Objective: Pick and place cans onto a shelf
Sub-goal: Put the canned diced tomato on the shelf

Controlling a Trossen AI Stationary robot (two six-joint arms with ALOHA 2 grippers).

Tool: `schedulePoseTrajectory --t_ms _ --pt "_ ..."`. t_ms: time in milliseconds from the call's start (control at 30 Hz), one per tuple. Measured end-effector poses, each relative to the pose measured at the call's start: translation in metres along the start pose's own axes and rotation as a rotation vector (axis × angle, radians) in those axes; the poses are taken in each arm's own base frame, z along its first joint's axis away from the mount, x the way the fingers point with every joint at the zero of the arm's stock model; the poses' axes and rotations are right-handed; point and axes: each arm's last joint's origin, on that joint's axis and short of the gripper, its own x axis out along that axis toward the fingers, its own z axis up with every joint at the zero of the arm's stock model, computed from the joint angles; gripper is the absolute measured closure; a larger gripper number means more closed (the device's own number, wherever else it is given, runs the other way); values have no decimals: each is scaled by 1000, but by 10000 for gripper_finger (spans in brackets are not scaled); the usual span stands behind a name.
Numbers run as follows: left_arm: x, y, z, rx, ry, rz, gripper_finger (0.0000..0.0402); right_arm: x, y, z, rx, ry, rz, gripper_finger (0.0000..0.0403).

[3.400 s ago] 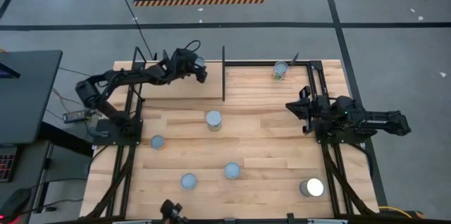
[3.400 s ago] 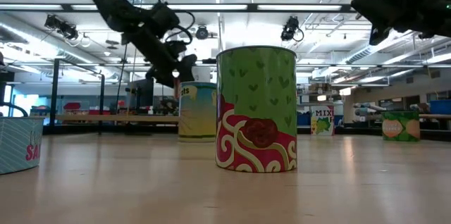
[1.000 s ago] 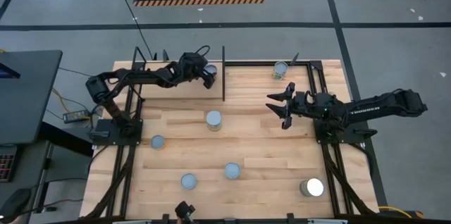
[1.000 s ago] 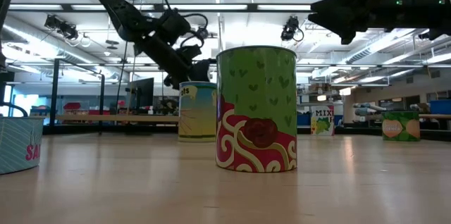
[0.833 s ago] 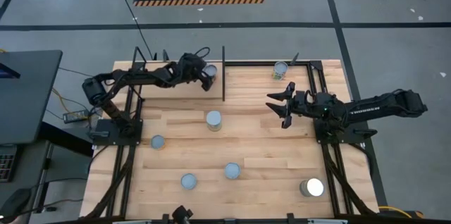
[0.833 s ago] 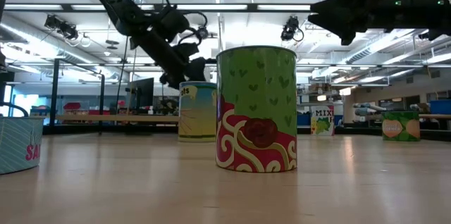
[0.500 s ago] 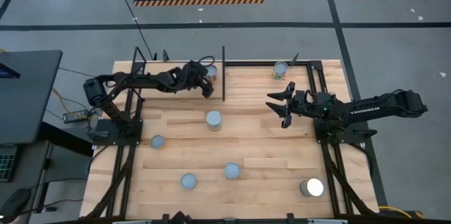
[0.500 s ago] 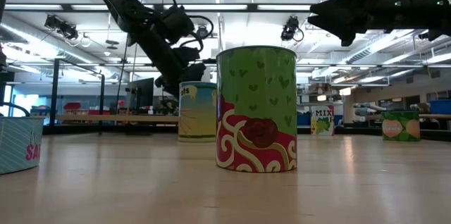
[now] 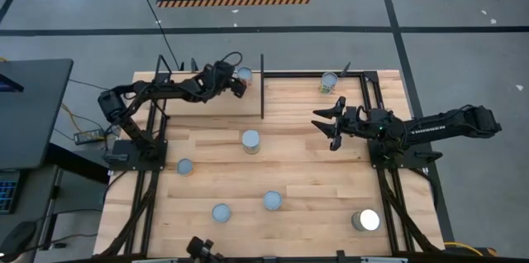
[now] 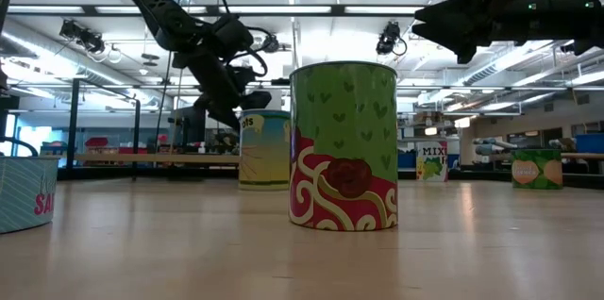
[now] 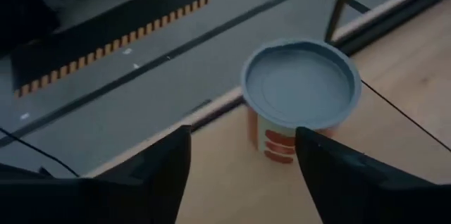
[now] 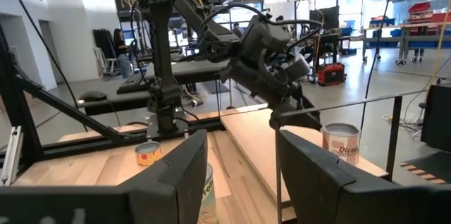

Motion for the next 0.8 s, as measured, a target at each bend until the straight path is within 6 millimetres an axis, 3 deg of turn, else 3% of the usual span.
schedulePoseTrajectory --t_ms 367,533,700,800 --pt "11 29 10 -123 -42 29 192 0 0 0 -3 0 0 222" --pt "14 35 37 -134 -6 18 218 0 0 0 -3 -1 0 222" --pt "14 29 69 -84 105 -65 240 0 -1 0 -3 -3 -24 222" --pt "15 20 70 -57 167 -139 253 0 -2 0 -3 -4 -38 222"
